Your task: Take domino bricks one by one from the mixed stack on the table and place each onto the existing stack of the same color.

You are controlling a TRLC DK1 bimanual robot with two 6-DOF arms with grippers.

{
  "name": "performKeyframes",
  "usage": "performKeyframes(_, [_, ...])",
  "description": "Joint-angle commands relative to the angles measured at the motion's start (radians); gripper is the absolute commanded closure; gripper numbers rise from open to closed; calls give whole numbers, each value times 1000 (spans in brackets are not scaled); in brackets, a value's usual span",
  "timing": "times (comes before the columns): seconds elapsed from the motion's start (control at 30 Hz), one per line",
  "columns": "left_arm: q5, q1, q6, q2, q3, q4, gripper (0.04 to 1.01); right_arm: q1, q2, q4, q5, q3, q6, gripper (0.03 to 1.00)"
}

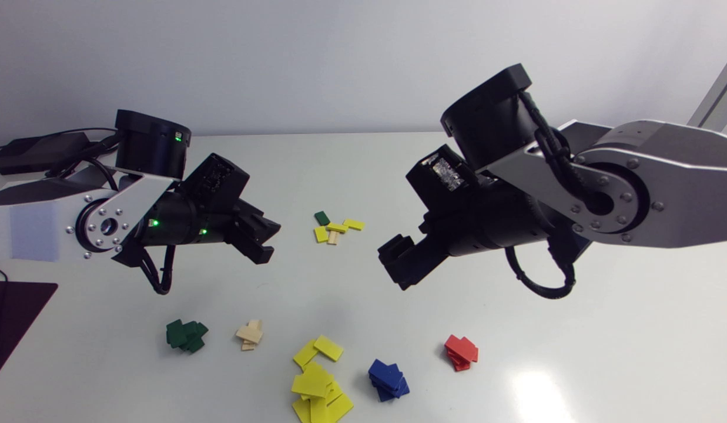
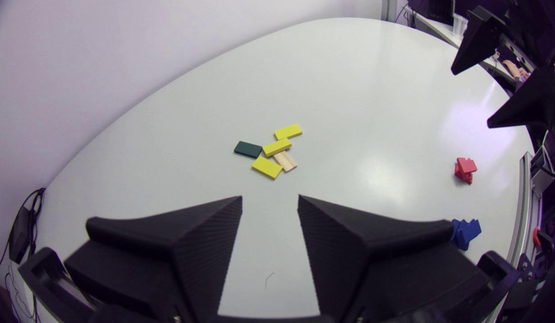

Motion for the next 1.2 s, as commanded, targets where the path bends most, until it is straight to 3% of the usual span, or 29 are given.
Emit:
performKeyframes(0.0, [-2, -14, -4, -10, 8, 8, 61, 6, 17, 10, 8, 0, 15, 59])
performKeyframes(0.07, [-1, 9, 8, -10, 7, 15, 54, 6, 20, 10, 8, -2, 15, 59])
performKeyframes(0.53, [1, 15, 34, -7, 7, 16, 54, 4, 14, 10, 8, -2, 13, 59])
performKeyframes(1.0, [51, 67, 83, 7, 10, 24, 54, 19, 26, 1, 8, 26, 15, 59])
performKeyframes(1.17, [91, 89, 103, 36, 19, 30, 54, 24, 34, -1, 7, 32, 15, 59])
